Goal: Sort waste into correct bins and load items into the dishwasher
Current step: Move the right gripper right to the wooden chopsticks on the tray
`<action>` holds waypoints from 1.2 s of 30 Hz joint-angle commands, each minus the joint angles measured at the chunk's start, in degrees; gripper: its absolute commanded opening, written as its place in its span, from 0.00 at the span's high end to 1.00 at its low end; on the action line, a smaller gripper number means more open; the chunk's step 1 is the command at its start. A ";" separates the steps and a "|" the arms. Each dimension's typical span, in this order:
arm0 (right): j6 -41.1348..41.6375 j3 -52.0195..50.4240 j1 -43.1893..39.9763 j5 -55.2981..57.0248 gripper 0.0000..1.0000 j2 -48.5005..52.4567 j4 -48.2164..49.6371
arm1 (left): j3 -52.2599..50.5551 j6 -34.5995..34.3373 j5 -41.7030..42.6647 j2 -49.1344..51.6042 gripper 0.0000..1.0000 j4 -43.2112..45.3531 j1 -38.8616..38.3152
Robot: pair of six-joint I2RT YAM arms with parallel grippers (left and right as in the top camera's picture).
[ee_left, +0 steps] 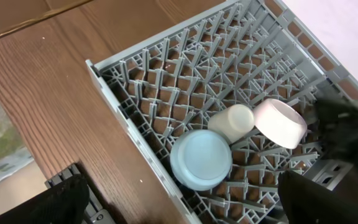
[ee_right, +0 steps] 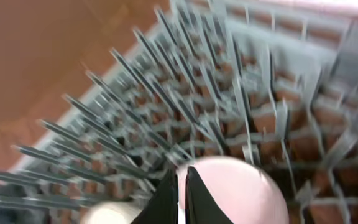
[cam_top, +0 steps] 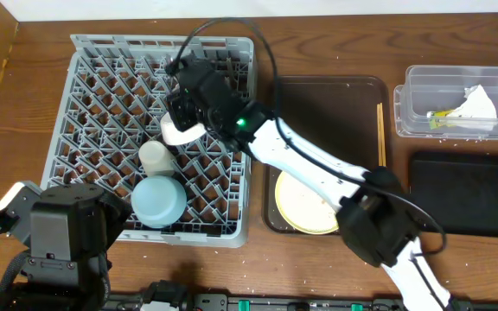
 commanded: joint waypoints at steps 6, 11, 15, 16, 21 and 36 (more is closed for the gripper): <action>-0.63 0.26 0.68 -2.71 0.96 1.57 -6.32 | 0.46 -0.50 -0.74 0.02 0.02 -0.15 0.31; 1.09 1.33 0.87 -4.28 0.98 -1.99 -13.16 | 0.46 -0.50 -0.74 0.02 0.02 -0.15 0.31; 2.01 2.05 0.90 -7.63 0.98 -4.24 -17.16 | 0.46 -0.50 -0.74 0.02 0.02 -0.15 0.31; 2.71 2.10 0.94 -8.90 0.98 -4.46 -17.92 | 0.46 -0.50 -0.74 0.02 0.02 -0.15 0.31; 3.58 2.21 0.85 -12.41 0.99 -4.55 -21.49 | 0.46 -0.50 -0.74 0.02 0.02 -0.15 0.31; 2.51 2.93 -5.46 19.69 0.01 -26.36 -49.62 | 0.46 -0.50 -0.74 0.02 0.02 -0.15 0.31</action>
